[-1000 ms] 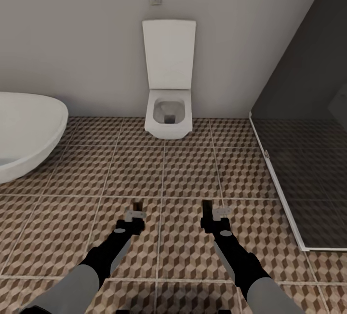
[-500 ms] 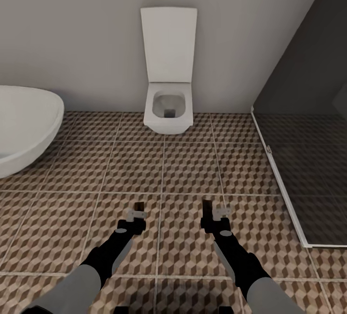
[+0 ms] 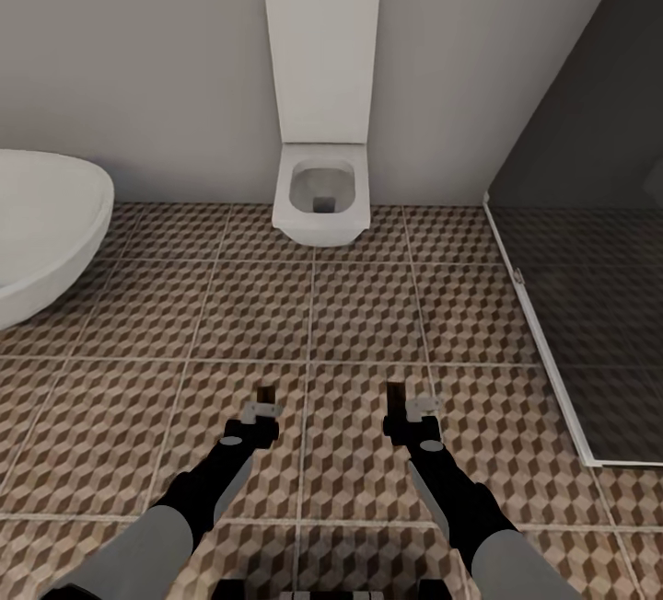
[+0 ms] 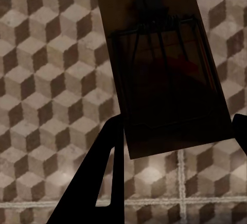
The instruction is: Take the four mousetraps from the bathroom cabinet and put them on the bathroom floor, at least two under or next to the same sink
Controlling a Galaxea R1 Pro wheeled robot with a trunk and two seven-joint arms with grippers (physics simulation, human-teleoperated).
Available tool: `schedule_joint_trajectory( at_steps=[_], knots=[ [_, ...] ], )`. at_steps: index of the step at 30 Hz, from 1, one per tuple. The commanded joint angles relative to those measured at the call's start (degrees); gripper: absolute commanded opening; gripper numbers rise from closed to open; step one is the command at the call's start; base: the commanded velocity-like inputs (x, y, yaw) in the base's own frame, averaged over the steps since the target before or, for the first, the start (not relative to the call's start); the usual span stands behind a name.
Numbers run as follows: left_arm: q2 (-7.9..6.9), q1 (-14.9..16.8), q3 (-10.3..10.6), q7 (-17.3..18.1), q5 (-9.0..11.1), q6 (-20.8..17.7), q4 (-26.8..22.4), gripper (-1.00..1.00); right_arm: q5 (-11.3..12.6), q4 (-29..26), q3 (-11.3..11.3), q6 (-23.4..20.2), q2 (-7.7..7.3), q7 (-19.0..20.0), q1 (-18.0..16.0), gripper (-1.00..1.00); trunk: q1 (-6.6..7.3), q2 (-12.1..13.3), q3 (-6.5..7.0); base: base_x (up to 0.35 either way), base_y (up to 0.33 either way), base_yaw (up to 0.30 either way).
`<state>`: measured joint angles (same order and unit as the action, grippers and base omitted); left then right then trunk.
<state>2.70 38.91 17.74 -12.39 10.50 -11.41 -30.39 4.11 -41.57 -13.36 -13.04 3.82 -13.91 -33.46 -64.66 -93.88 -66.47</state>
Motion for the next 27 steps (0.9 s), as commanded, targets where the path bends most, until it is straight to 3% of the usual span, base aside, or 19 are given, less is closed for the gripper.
schedule_joint_trajectory(
  at_steps=[1, 27],
  knots=[
    [-0.06, 0.0, 0.5, -0.5, 0.5, -0.3, -0.1, -1.00, 0.6, -0.1, -0.3, -0.2, -0.04, -0.3, 0.0, -1.00, -0.22, -0.4, -0.31, 0.000, 0.000, 0.000],
    [0.02, 0.0, 0.5, -0.5, 0.5, -0.3, -0.1, -1.00, 0.6, -0.1, -0.3, -0.2, -0.04, -0.3, 0.0, -1.00, -5.93, -10.9, -7.35, 0.000, 0.000, 0.000]
  ],
)
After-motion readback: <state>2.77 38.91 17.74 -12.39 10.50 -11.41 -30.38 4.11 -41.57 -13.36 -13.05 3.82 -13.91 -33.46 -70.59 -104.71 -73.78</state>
